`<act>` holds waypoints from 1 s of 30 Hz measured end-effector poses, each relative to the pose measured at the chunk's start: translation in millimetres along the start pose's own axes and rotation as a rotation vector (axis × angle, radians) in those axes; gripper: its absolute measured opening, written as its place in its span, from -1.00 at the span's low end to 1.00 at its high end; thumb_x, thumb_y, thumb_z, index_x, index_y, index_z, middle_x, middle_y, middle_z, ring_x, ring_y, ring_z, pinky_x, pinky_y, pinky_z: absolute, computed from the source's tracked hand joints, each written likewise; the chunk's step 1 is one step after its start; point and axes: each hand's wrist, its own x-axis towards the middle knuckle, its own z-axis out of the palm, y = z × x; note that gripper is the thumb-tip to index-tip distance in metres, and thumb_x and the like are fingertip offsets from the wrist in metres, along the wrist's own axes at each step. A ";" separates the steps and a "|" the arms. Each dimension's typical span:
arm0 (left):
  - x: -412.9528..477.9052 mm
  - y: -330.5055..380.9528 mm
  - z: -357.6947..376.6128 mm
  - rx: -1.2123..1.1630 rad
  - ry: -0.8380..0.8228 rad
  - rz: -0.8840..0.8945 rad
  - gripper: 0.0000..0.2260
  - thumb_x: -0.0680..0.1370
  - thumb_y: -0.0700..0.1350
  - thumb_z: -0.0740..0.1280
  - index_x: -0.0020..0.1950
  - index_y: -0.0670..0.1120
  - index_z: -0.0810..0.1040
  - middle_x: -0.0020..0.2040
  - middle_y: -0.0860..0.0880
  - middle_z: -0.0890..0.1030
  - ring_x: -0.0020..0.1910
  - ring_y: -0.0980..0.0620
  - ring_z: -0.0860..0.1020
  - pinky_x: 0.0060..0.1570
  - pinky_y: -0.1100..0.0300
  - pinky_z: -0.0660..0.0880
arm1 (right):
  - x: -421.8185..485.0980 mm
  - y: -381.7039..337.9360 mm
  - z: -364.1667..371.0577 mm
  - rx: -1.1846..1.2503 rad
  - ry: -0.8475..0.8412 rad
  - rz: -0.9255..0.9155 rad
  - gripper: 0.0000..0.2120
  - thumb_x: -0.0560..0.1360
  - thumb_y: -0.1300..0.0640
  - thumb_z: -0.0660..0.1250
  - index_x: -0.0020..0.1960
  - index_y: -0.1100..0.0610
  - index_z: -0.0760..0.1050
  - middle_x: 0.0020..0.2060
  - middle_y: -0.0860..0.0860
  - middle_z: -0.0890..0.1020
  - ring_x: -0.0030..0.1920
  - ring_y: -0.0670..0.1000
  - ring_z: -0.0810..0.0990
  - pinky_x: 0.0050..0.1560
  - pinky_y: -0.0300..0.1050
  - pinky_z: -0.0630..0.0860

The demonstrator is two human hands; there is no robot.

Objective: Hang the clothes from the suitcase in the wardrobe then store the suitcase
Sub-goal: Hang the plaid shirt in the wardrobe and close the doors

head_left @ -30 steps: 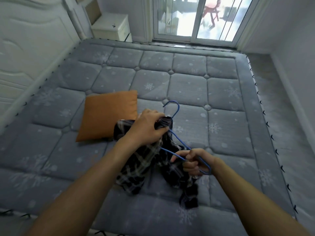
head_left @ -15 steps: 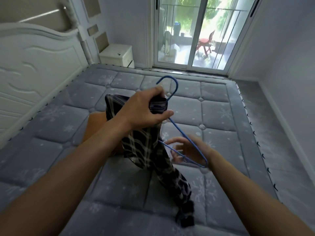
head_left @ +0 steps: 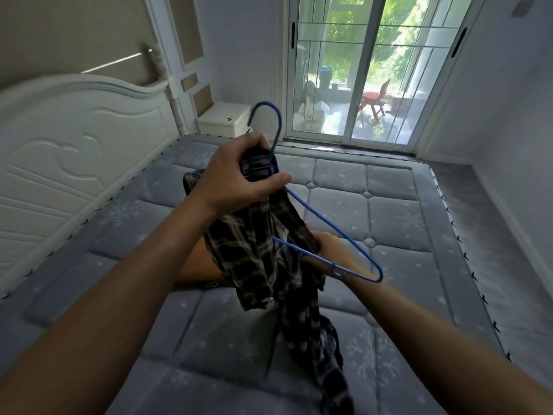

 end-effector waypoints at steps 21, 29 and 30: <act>-22.6 -32.1 18.1 0.359 0.244 -0.334 -0.56 0.43 0.26 0.45 -0.24 -0.09 0.45 -0.34 0.00 0.53 -0.30 -0.05 0.54 -0.26 0.04 0.49 | 15.7 -101.0 -119.9 -0.556 0.152 0.102 -0.79 0.62 -0.02 0.21 0.02 0.04 0.57 -0.02 0.10 0.61 0.06 0.16 0.60 -0.05 -0.04 0.43; -20.6 -39.9 14.0 0.325 0.265 -0.358 -0.59 0.45 0.26 0.44 -0.24 -0.06 0.45 -0.36 0.03 0.51 -0.29 -0.03 0.53 -0.27 0.11 0.41 | 12.6 -111.2 -112.8 -0.511 0.194 0.107 -0.83 0.60 0.13 0.23 -0.08 0.03 0.59 -0.17 0.05 0.65 -0.09 0.14 0.60 -0.20 -0.07 0.44; -21.3 -43.0 17.2 0.309 0.256 -0.360 -0.60 0.45 0.25 0.44 -0.24 -0.05 0.45 -0.35 0.03 0.52 -0.29 -0.03 0.53 -0.27 0.11 0.42 | 14.1 -112.4 -108.0 -0.454 0.175 0.120 -0.79 0.60 0.13 0.24 -0.18 0.02 0.55 -0.26 0.00 0.62 -0.15 0.10 0.58 -0.26 -0.10 0.42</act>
